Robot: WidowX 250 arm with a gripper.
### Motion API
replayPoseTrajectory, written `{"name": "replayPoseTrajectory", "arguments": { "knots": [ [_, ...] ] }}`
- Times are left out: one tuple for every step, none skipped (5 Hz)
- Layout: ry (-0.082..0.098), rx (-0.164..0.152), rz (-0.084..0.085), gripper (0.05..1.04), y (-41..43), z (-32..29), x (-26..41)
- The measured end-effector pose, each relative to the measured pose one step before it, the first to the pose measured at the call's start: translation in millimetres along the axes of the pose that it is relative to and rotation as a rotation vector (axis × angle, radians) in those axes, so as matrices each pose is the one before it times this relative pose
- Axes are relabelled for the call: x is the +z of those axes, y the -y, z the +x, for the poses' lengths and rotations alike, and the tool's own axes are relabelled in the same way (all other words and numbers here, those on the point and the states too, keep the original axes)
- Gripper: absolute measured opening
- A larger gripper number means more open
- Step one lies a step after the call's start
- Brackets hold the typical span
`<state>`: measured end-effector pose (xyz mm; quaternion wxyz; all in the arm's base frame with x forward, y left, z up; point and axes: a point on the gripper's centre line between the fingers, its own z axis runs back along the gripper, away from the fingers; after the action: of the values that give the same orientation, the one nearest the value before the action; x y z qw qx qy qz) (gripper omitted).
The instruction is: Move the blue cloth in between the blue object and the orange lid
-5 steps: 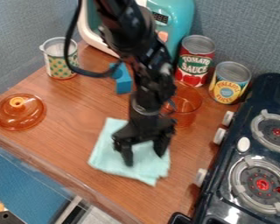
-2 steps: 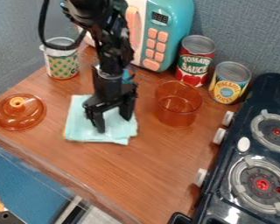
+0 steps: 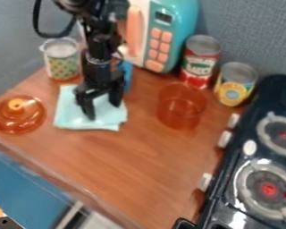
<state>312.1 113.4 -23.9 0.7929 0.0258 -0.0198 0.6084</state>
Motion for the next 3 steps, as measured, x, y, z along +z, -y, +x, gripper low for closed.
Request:
{"name": "replayPoseTrajectory", "arguments": {
  "knots": [
    [0.002, 0.0234, 0.0016, 1.001, 4.36, 14.63, 0.06],
    [-0.0174, 0.0132, -0.0067, 1.001, 8.12, 13.72, -0.14],
    [-0.0025, -0.006, -0.0033, 1.001, 4.7, 3.13, 0.15]
  ]
}}
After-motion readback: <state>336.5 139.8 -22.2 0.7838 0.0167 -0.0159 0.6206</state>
